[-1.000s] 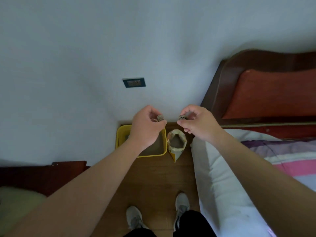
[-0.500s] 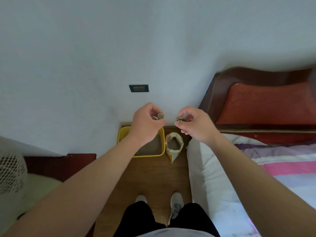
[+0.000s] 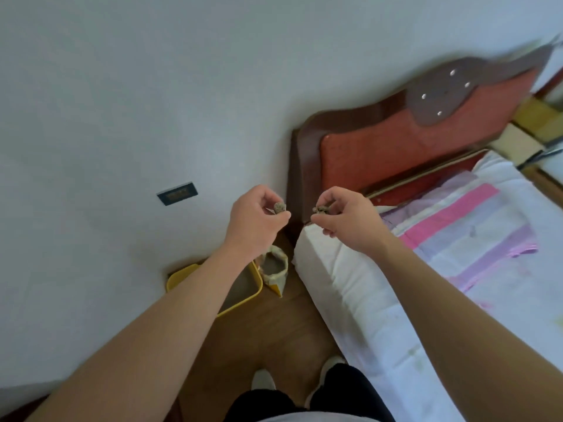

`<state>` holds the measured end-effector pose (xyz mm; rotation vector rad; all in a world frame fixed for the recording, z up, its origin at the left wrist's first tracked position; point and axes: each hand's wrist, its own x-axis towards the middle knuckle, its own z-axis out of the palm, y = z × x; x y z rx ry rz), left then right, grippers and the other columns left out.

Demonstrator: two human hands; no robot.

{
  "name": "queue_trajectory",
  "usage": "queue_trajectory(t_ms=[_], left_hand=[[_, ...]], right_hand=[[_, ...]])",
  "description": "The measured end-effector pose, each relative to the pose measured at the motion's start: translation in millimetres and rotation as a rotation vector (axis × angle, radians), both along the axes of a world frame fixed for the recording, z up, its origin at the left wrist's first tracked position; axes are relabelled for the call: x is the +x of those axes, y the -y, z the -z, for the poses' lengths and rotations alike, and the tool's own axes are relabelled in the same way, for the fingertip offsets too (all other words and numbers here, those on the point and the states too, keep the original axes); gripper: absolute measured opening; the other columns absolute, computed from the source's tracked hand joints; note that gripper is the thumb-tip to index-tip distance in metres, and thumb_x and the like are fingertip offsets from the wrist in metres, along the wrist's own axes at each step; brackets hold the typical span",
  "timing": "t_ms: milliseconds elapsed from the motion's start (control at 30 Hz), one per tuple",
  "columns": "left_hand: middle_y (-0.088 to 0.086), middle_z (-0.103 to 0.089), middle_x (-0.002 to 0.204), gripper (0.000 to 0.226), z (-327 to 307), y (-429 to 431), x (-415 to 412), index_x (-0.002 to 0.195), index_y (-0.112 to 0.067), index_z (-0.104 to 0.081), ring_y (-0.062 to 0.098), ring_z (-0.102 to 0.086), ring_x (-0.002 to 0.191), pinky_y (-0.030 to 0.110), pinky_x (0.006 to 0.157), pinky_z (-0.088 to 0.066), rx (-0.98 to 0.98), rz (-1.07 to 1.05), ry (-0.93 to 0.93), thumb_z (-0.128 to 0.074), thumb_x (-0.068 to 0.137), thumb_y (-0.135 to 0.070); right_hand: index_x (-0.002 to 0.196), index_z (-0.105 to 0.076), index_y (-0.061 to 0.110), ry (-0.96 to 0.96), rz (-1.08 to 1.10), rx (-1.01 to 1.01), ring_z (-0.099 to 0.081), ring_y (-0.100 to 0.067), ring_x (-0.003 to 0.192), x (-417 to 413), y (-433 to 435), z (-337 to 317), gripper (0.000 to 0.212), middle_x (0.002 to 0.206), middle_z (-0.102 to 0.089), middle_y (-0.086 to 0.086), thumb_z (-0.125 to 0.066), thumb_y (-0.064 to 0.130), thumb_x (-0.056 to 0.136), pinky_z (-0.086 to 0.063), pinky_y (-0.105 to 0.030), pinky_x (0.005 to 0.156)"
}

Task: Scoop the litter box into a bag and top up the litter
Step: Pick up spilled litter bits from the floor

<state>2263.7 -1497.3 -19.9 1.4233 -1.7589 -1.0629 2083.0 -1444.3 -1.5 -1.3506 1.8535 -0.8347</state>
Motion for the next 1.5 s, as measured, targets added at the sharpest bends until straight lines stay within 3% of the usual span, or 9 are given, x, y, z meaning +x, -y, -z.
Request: queue_trajectory(t_ms=[167,367,500,633,767,900,1067,1300,1500], left_hand=[[-0.004,-0.069,0.078,0.022,-12.7,-21.4,-45.4,0.081,-0.026,-0.060,0.015,-0.067,0.071,0.039,0.069,-0.060,-0.019,0.110,-0.006,-0.079,0.077,-0.014],[-0.002,-0.069,0.072,0.023,-18.3,-67.8,-126.3,0.075,-0.028,-0.059,0.023,-0.067,0.066,0.050,0.065,-0.058,-0.015,0.262,-0.016,-0.077,0.073,-0.014],[0.002,-0.070,0.070,0.018,-20.1,-101.6,-180.7,0.080,-0.020,-0.062,0.026,-0.068,0.067,0.050,0.067,-0.058,0.016,0.371,-0.032,-0.077,0.073,-0.012],[0.005,-0.069,0.070,0.019,-22.1,-129.6,-226.3,0.078,-0.020,-0.061,0.028,-0.067,0.066,0.051,0.067,-0.058,0.022,0.518,-0.028,-0.077,0.075,-0.010],[0.009,-0.068,0.072,0.017,-22.7,-148.3,-267.6,0.083,-0.013,-0.062,0.024,-0.066,0.063,0.048,0.064,-0.059,0.053,0.667,-0.020,-0.076,0.078,-0.005],[0.010,-0.065,0.071,0.023,-18.3,-171.1,-304.3,0.078,-0.017,-0.059,0.020,-0.058,0.060,0.040,0.062,-0.052,0.122,0.833,-0.032,-0.073,0.076,0.000],[0.005,-0.064,0.068,0.024,-13.9,-209.1,-339.1,0.072,-0.025,-0.058,0.024,-0.061,0.061,0.042,0.059,-0.051,0.145,1.087,-0.036,-0.072,0.069,-0.006],[0.006,-0.064,0.073,0.026,-21.7,-284.5,-365.8,0.075,-0.019,-0.057,0.021,-0.060,0.056,0.043,0.057,-0.055,0.136,1.380,-0.040,-0.075,0.075,-0.001],[0.006,-0.066,0.074,0.019,-35.0,-383.2,-376.2,0.078,-0.016,-0.059,0.021,-0.064,0.056,0.047,0.060,-0.057,0.077,1.591,-0.042,-0.075,0.076,-0.005]], right_hand=[[0.085,-0.062,0.026,-0.009,0.129,-0.021,-0.064,-0.003,0.054,-40.1,-44.0,-13.8,0.016,0.068,-0.068,0.005,-0.076,0.020,0.085,-0.053,-0.023,0.057],[0.080,-0.061,0.028,0.009,0.269,-0.045,-0.066,-0.013,0.056,-110.6,-120.4,-19.0,0.018,0.061,-0.069,0.007,-0.075,0.017,0.082,-0.058,-0.038,0.064],[0.083,-0.064,0.024,-0.015,0.359,-0.034,-0.069,-0.028,0.065,-152.6,-172.7,-23.7,0.012,0.062,-0.067,0.004,-0.075,0.017,0.082,-0.058,-0.042,0.067],[0.087,-0.066,0.018,0.019,0.500,-0.028,-0.063,-0.009,0.056,-184.9,-216.4,-23.8,0.010,0.066,-0.067,0.001,-0.075,0.016,0.083,-0.055,-0.032,0.062],[0.087,-0.065,0.018,0.054,0.665,-0.018,-0.064,-0.008,0.055,-202.6,-256.9,-21.5,0.011,0.066,-0.070,-0.001,-0.075,0.016,0.083,-0.055,-0.032,0.064],[0.084,-0.065,0.020,0.053,0.857,-0.021,-0.062,-0.010,0.053,-205.4,-297.5,-19.9,0.011,0.062,-0.068,0.002,-0.076,0.016,0.083,-0.052,-0.035,0.060],[0.083,-0.065,0.020,0.084,1.122,-0.056,-0.066,-0.025,0.061,-190.8,-351.0,-24.2,0.010,0.070,-0.070,-0.010,-0.075,0.015,0.082,-0.057,-0.050,0.065],[0.085,-0.065,0.018,0.053,1.388,-0.072,-0.060,-0.004,0.049,-155.2,-427.5,-28.7,0.009,0.071,-0.070,-0.011,-0.073,0.014,0.083,-0.048,-0.032,0.055],[0.086,-0.064,0.020,0.030,1.598,-0.101,-0.061,-0.006,0.051,-124.4,-517.9,-37.1,0.009,0.075,-0.071,-0.009,-0.072,0.016,0.083,-0.050,-0.033,0.056]])
